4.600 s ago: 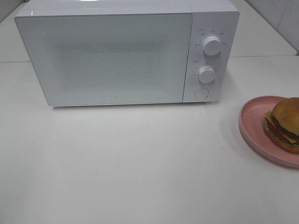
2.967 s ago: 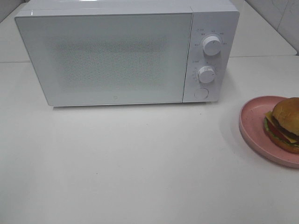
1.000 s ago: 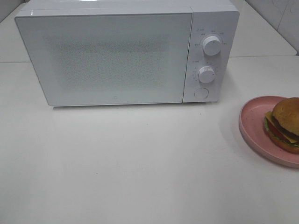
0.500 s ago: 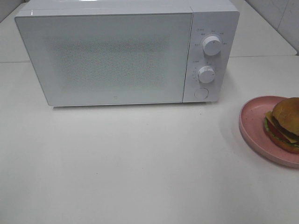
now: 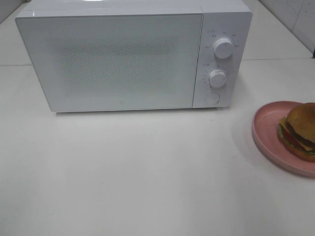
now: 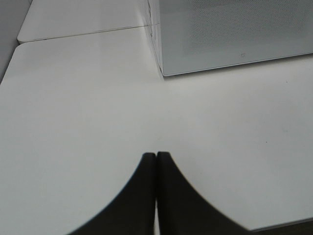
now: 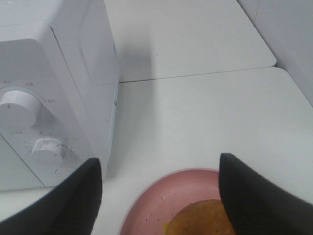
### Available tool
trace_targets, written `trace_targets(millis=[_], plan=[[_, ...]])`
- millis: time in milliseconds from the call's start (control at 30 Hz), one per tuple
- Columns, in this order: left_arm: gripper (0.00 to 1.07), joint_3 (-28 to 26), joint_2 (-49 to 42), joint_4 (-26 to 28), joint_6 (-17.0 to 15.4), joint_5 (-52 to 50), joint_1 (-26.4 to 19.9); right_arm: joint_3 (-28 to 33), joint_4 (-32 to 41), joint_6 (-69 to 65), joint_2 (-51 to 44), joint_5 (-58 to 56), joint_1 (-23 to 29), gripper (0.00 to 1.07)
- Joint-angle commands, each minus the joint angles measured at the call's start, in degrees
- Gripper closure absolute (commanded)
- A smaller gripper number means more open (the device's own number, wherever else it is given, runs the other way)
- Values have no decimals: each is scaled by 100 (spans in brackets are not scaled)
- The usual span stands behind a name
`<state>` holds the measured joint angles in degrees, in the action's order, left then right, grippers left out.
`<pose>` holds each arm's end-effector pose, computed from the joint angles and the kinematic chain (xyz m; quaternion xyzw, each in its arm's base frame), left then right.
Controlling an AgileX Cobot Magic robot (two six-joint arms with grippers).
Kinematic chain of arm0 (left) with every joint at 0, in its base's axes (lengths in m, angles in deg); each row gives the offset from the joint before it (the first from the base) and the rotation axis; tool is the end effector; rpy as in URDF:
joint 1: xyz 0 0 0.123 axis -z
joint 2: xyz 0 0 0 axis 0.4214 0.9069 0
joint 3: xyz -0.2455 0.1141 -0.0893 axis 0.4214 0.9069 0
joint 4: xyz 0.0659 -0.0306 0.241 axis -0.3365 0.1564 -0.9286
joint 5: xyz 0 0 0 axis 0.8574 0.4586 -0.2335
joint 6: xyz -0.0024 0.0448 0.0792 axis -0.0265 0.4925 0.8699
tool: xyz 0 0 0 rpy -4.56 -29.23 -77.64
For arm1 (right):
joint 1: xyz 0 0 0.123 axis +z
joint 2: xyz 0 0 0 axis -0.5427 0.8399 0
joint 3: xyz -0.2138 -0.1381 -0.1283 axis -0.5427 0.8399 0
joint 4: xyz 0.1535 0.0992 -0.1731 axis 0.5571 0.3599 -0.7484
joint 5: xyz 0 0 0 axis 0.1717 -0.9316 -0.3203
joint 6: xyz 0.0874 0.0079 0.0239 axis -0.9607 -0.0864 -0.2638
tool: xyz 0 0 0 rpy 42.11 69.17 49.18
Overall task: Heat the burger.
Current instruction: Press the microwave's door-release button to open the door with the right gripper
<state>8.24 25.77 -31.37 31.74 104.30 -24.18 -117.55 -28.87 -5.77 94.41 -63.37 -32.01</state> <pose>-0.0065 -0.0104 0.2796 0.0936 0.8424 -0.0165 0.5305 0.2130 0.0033 0.2676 -0.0012 0.8208 0.0078 0.5712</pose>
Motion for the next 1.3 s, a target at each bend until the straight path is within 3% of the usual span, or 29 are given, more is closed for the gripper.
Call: trace_targets(millis=[33,333,533,933,1300], plan=[[106,6,-109,46,-11,-57,29,-29,-40,69,384,567,-23,42],[106,6,-109,46,-11,-57,29,-29,-40,69,877,905,97,42],[106,6,-109,46,-11,-57,29,-29,-63,69,1324,1266,963,42],[106,6,-109,46,-11,-57,29,-69,-46,69,2338,1902,2103,42],[106,6,-109,46,-11,-57,29,-476,46,69,3071,1942,2401,42]])
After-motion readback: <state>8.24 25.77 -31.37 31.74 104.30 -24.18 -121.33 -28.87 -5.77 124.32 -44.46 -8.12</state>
